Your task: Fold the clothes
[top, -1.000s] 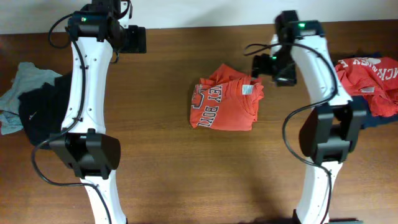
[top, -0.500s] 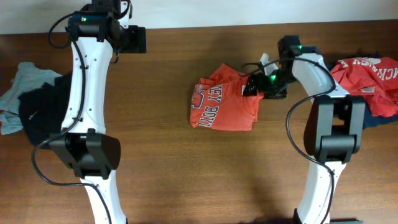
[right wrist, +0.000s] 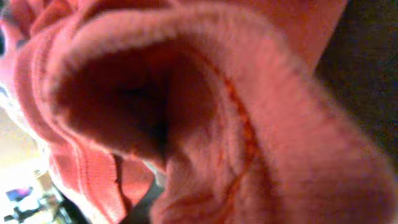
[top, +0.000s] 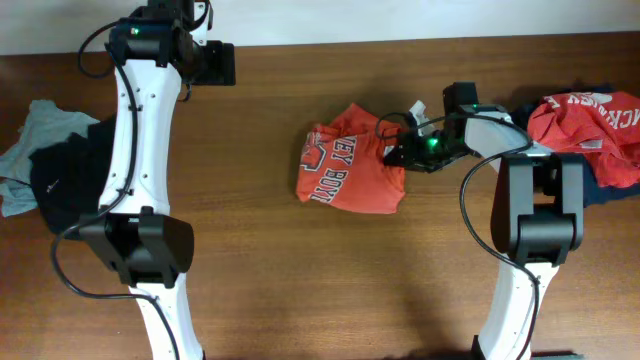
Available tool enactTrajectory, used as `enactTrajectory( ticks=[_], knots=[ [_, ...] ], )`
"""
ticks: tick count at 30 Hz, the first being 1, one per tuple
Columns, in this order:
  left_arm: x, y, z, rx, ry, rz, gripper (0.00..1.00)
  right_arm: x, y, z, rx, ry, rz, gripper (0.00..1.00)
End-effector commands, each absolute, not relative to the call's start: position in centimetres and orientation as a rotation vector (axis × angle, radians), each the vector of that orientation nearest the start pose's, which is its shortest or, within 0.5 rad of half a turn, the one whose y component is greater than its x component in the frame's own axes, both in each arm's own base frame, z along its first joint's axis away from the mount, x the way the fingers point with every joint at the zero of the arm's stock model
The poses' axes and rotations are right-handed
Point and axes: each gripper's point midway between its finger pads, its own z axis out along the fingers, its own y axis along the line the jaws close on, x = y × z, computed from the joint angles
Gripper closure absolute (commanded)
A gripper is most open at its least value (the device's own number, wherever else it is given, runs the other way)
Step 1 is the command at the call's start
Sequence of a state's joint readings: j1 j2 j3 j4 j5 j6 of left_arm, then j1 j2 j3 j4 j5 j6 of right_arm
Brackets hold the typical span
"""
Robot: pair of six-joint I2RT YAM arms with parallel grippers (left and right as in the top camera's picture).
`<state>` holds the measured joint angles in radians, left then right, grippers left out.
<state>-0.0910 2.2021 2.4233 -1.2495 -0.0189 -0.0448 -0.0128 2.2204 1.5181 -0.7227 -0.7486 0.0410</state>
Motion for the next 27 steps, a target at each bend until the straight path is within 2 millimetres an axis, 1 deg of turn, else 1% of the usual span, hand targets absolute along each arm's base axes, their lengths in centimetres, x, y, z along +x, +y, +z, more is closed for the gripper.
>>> enactTrajectory(
  ticks=[1, 3, 5, 6, 8, 9, 12, 13, 18, 20, 23, 27],
  knots=[
    [52.8, -4.5, 22.3, 0.078, 2.608, -0.022, 0.16, 43.7, 10.8, 0.9, 0.062, 2.820, 1.113, 0.96],
    [52.8, -4.5, 22.3, 0.078, 2.608, -0.022, 0.16, 44.5, 10.2, 1.9, 0.079, 2.795, 1.111, 0.96],
    [52.8, -4.5, 22.3, 0.078, 2.608, -0.022, 0.15, 45.4, 9.4, 3.3, 0.087, 2.775, 1.099, 0.96],
    [52.8, -4.4, 22.3, 0.077, 2.608, -0.022, 0.16, 45.9, 9.0, 4.4, 0.095, 2.763, 1.093, 0.96],
    [52.8, -4.5, 22.3, 0.078, 2.608, -0.022, 0.16, 47.1, 7.8, 7.9, 0.107, 2.728, 1.070, 0.96],
    [52.8, -4.5, 22.3, 0.077, 2.608, -0.022, 0.16, 47.5, 7.4, 9.2, 0.108, 2.712, 1.062, 0.96],
    [52.8, -4.5, 22.3, 0.077, 2.608, -0.022, 0.16, 48.5, 6.0, 14.1, 0.109, 2.656, 1.010, 0.96],
    [52.8, -4.4, 22.3, 0.077, 2.608, -0.022, 0.16, 48.8, 5.4, 15.7, 0.115, 2.643, 0.974, 0.96],
    [52.8, -4.5, 22.3, 0.078, 2.608, -0.022, 0.16, 49.9, 2.3, 22.4, 0.196, 2.571, 0.782, 0.96],
    [52.7, -4.5, 22.3, 0.078, 2.609, -0.022, 0.16, 50.3, 1.1, 24.2, 0.254, 2.541, 0.737, 0.96],
    [52.7, -4.5, 22.3, 0.078, 2.609, -0.022, 0.16, 50.7, -1.6, 26.7, 0.383, 2.480, 0.669, 0.96],
    [52.7, -4.4, 22.3, 0.077, 2.612, -0.021, 0.16, 50.8, -5.3, 28.6, 0.553, 2.406, 0.620, 0.96]
  ],
)
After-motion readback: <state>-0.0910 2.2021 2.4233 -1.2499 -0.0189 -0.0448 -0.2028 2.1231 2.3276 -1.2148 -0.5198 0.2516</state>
